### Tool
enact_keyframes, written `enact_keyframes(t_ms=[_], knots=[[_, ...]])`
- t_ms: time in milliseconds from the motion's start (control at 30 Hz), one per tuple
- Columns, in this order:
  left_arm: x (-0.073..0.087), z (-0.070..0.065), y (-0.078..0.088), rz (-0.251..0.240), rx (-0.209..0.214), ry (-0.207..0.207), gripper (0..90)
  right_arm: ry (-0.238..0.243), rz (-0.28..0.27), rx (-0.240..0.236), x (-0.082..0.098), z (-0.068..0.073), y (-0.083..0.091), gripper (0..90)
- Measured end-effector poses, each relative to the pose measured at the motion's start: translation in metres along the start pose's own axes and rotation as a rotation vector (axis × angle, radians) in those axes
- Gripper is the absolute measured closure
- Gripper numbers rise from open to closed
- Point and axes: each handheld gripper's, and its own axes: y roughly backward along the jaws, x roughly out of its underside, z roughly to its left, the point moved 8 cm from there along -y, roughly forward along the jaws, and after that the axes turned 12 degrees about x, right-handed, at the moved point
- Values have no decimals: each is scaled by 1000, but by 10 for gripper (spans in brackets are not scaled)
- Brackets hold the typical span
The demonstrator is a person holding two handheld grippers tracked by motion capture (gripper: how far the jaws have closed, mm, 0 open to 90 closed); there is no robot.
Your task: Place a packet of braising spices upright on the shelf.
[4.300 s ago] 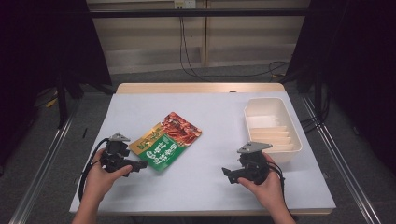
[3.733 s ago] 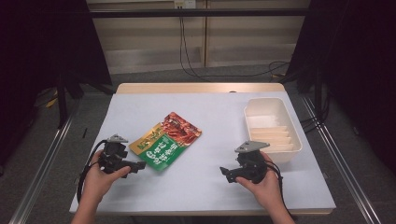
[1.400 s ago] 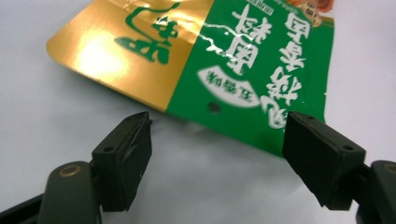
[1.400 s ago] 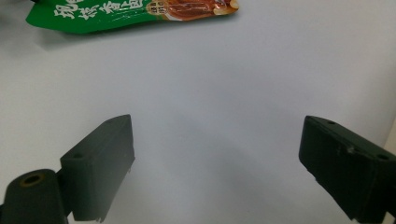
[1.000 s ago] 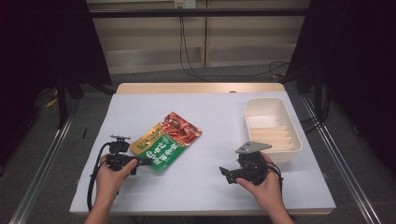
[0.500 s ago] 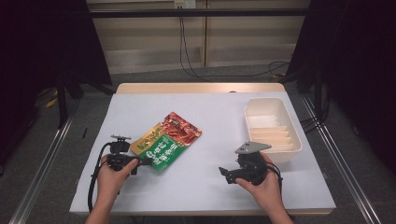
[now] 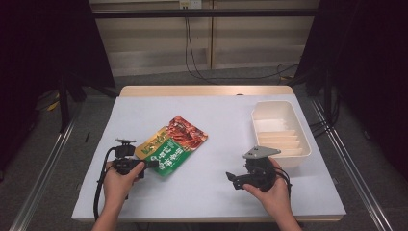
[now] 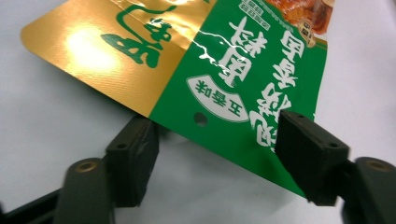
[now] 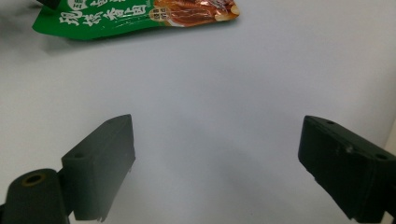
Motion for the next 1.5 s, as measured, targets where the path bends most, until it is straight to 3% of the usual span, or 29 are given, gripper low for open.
enact_keyframes(t_ms=[67, 167, 333, 533, 667, 900, 1000, 1033, 1100, 1200, 1300, 1333, 1433, 1500], knots=[[0, 1, 1, 2, -2, 4, 430, -6, 2, 0, 0, -1, 0, 109], [-1, 4, 1, -7, -13, 22, 481, -4, 3, -5, 1, -1, -1, 108], [-5, 2, -3, -16, 8, 22, 488, -3, 6, -2, 1, 1, -1, 109], [-6, 1, -4, 2, 40, 25, 436, -8, 3, -6, 0, 1, 0, 109], [-6, 0, -6, -1, 33, 4, 418, -14, 2, -9, -1, 1, 0, 110], [-7, -1, -7, -16, 22, 41, 405, -7, -6, -6, -2, 0, 1, 110], [-10, 0, -9, -44, 0, 49, 495, -12, -5, -2, -2, -1, 1, 109], [-10, 0, -10, -60, 13, 72, 526, -9, -6, -3, -2, -1, 1, 109], [-11, 0, -11, -72, 11, 68, 536, -8, -6, -3, -2, -2, 1, 110], [-12, -3, -14, -86, 37, 69, 662, -23, -8, 0, -2, -5, 3, 110], [-14, -3, -16, -101, 24, 70, 714, -26, -10, 3, -1, -8, 3, 110], [-15, -1, -17, -112, 29, 93, 738, -32, -7, 10, -1, -9, 3, 110], [-15, 0, -17, -99, 39, 93, 798, -30, -9, 8, 0, -10, 4, 110], [-17, -1, -16, -120, 53, 111, 830, -30, -11, 8, 0, -10, 4, 110]])
